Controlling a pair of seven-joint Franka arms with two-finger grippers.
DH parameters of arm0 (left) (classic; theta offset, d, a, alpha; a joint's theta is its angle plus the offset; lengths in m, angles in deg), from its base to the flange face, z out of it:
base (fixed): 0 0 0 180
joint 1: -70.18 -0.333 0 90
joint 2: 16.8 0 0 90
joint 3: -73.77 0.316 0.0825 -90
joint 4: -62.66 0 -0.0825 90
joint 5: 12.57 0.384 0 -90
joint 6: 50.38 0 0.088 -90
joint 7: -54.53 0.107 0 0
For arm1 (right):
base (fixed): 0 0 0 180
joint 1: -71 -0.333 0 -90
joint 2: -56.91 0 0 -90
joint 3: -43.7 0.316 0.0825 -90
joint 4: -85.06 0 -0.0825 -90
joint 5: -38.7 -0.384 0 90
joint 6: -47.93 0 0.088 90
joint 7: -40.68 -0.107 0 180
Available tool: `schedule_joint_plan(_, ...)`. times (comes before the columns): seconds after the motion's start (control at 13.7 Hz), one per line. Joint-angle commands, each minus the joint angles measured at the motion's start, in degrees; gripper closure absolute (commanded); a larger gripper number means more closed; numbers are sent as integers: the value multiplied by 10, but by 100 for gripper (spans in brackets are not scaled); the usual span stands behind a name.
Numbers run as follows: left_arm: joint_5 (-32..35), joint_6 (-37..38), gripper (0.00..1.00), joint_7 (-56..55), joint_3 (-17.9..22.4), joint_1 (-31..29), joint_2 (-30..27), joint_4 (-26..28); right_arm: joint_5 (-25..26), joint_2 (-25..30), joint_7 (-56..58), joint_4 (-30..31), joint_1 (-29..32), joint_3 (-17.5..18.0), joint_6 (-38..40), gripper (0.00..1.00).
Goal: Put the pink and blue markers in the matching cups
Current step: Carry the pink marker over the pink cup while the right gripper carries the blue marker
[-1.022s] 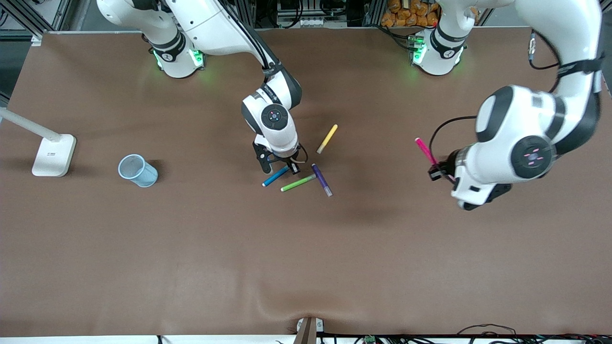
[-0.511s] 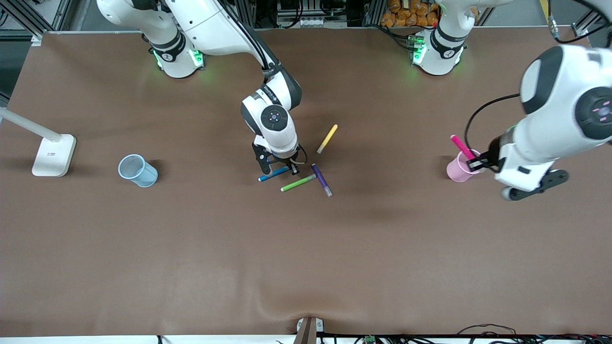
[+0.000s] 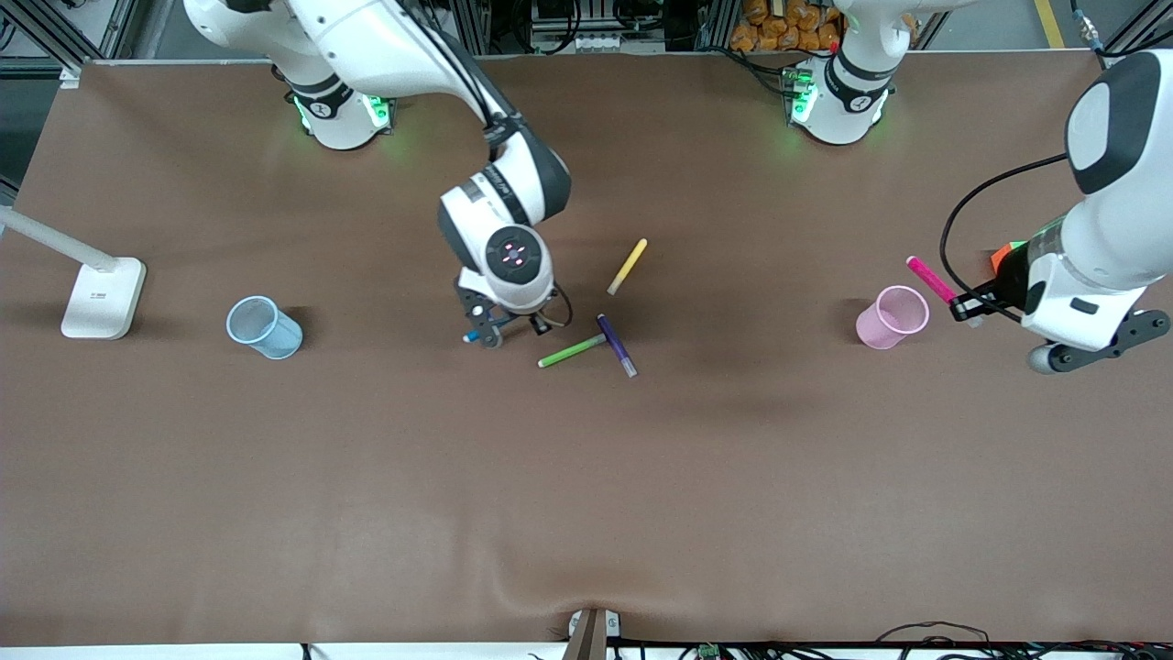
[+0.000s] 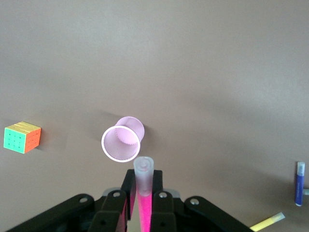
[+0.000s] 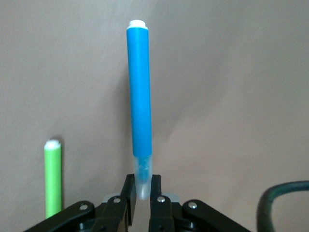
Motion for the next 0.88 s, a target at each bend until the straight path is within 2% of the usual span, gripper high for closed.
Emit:
schedule_joint_plan(0.0,9,-44,100,14,-6,-19,-49,71,-16,47,71,6,53,10,81,100)
schedule_joint_plan(0.15,9,-79,100,19,-6,-27,-75,116,-36,72,135,6,83,7,150,100)
schedule_joint_plan(0.51,9,-167,100,29,-6,-29,-139,229,-36,126,328,5,204,6,302,100)
schedule_joint_plan(0.66,11,-193,100,29,-6,-32,-150,256,-35,132,455,4,260,5,368,100)
schedule_joint_plan(0.8,23,-218,100,29,-6,-36,-159,280,-33,132,511,0,311,5,401,100)
